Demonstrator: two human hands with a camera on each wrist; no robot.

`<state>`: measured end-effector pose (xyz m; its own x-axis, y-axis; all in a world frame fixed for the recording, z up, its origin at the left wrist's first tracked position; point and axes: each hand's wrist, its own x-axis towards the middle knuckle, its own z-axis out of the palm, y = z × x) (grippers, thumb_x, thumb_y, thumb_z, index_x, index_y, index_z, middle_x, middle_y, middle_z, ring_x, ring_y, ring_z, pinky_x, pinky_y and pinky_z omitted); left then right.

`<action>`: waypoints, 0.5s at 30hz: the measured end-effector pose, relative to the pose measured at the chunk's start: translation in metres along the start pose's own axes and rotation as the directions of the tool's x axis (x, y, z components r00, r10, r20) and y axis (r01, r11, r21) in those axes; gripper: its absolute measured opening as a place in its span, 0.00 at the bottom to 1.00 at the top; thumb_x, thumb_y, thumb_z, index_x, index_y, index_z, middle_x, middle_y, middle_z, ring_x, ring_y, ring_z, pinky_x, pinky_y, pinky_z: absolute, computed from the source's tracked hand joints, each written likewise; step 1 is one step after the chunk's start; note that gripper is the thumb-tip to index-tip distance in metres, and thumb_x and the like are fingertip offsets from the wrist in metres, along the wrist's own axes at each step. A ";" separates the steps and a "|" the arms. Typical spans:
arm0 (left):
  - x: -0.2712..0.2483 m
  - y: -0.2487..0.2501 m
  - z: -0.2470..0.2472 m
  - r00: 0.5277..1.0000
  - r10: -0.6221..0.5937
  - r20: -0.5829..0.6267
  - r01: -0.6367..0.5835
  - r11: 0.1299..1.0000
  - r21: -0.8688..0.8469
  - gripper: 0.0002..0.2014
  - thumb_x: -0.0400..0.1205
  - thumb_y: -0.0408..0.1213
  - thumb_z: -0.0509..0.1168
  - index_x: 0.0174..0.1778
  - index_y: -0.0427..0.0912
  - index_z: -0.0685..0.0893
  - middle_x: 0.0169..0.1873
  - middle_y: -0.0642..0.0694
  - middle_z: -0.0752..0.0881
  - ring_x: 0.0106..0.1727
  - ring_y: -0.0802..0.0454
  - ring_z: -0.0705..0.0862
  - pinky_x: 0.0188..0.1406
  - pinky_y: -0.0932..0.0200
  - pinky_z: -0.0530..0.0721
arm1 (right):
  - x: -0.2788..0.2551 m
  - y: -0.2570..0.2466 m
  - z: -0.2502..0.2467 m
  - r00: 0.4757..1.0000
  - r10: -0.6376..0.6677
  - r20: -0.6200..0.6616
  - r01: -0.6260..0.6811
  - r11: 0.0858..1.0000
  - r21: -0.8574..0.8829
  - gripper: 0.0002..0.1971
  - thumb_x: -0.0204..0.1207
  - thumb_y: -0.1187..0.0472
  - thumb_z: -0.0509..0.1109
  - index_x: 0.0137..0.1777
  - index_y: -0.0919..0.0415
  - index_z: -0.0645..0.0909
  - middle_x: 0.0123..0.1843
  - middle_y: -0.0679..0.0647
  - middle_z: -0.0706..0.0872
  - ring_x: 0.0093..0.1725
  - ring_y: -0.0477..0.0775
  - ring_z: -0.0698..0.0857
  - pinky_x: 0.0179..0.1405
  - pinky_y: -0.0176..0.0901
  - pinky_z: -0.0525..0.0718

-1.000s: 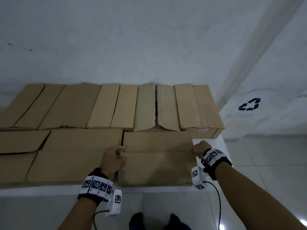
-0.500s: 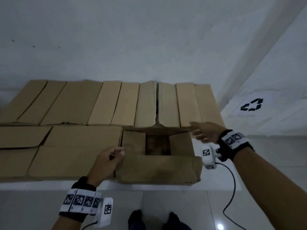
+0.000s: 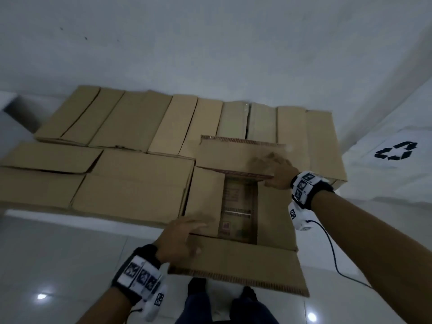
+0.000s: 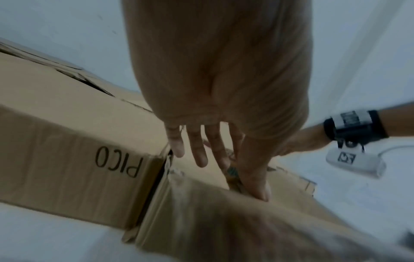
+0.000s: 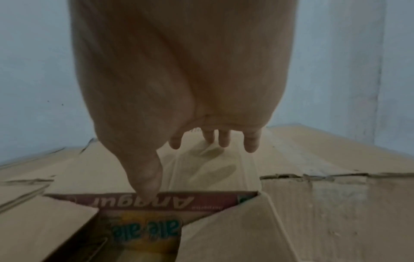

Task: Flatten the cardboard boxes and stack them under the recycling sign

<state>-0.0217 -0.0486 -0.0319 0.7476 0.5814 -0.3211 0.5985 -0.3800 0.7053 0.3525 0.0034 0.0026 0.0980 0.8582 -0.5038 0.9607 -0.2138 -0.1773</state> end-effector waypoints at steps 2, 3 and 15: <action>0.016 -0.007 0.013 1.000 -0.003 0.027 -0.002 0.985 0.173 0.38 0.71 0.44 0.77 0.78 0.52 0.70 0.76 0.58 0.71 0.77 0.61 0.67 0.81 0.61 0.59 | 0.005 -0.002 0.007 0.997 0.044 0.057 -0.043 0.999 -0.024 0.45 0.77 0.47 0.69 0.84 0.40 0.41 0.87 0.52 0.38 0.85 0.65 0.43 0.81 0.68 0.58; 0.024 -0.010 0.018 0.998 -0.020 0.051 0.006 0.965 0.263 0.37 0.72 0.43 0.75 0.78 0.52 0.71 0.75 0.55 0.74 0.77 0.56 0.69 0.81 0.57 0.61 | 0.007 -0.002 0.011 0.996 0.055 0.068 -0.054 0.998 -0.022 0.46 0.76 0.47 0.70 0.84 0.40 0.40 0.87 0.52 0.37 0.85 0.66 0.42 0.80 0.68 0.58; 0.061 0.017 0.029 0.979 -0.153 0.138 0.045 0.811 0.583 0.16 0.75 0.38 0.66 0.58 0.56 0.86 0.55 0.53 0.89 0.60 0.49 0.83 0.77 0.51 0.64 | 0.018 0.006 0.037 0.996 0.085 -0.005 -0.085 0.996 0.037 0.44 0.73 0.48 0.69 0.83 0.38 0.46 0.87 0.49 0.42 0.85 0.60 0.46 0.81 0.68 0.52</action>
<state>0.0424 -0.0403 -0.0574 0.6797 0.5280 -0.5092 0.6870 -0.7015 0.1896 0.3505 0.0004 -0.0390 0.1809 0.8393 -0.5127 0.9386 -0.3030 -0.1649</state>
